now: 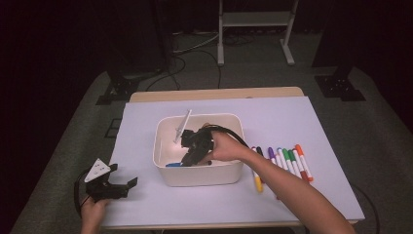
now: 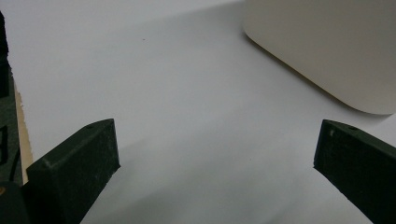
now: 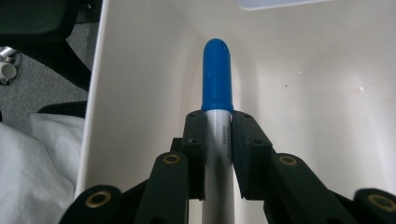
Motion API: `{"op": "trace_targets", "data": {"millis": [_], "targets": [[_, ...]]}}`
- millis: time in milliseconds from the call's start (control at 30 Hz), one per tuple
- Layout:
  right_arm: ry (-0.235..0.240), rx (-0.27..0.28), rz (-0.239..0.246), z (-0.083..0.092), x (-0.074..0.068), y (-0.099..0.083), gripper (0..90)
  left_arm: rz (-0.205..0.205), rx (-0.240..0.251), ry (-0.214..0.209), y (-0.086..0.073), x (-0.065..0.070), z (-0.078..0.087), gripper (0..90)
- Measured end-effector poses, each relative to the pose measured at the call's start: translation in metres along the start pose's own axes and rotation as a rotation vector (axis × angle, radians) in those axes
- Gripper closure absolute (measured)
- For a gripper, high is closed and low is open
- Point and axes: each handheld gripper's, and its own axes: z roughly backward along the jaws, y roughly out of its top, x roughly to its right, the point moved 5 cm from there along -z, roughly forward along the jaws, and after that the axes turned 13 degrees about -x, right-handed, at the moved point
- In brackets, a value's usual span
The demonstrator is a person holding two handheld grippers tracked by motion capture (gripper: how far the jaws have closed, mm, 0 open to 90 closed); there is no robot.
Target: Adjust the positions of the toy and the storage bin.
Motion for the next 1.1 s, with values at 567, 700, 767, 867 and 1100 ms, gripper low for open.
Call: {"op": "trace_targets", "data": {"millis": [567,700,767,867,1100], "targets": [[-0.089,0.144,-0.075,0.063,-0.005,-0.041,63.2,-0.002,-0.002,0.004,0.0,0.0,0.0,0.0],[-0.118,0.192,-0.112,0.086,-0.009,-0.065,61.8,-0.003,-0.003,0.008,0.0,0.001,0.0,0.0],[-0.133,0.21,-0.132,0.095,-0.011,-0.078,61.5,-0.007,-0.005,0.01,0.0,0.001,0.0,0.0],[-0.157,0.23,-0.162,0.107,-0.014,-0.1,60.9,-0.008,-0.007,0.011,0.0,0.001,0.0,0.0],[-0.198,0.28,-0.244,0.127,-0.016,-0.153,59.4,-0.011,-0.008,0.016,0.0,0.001,0.0,0.0]]}}
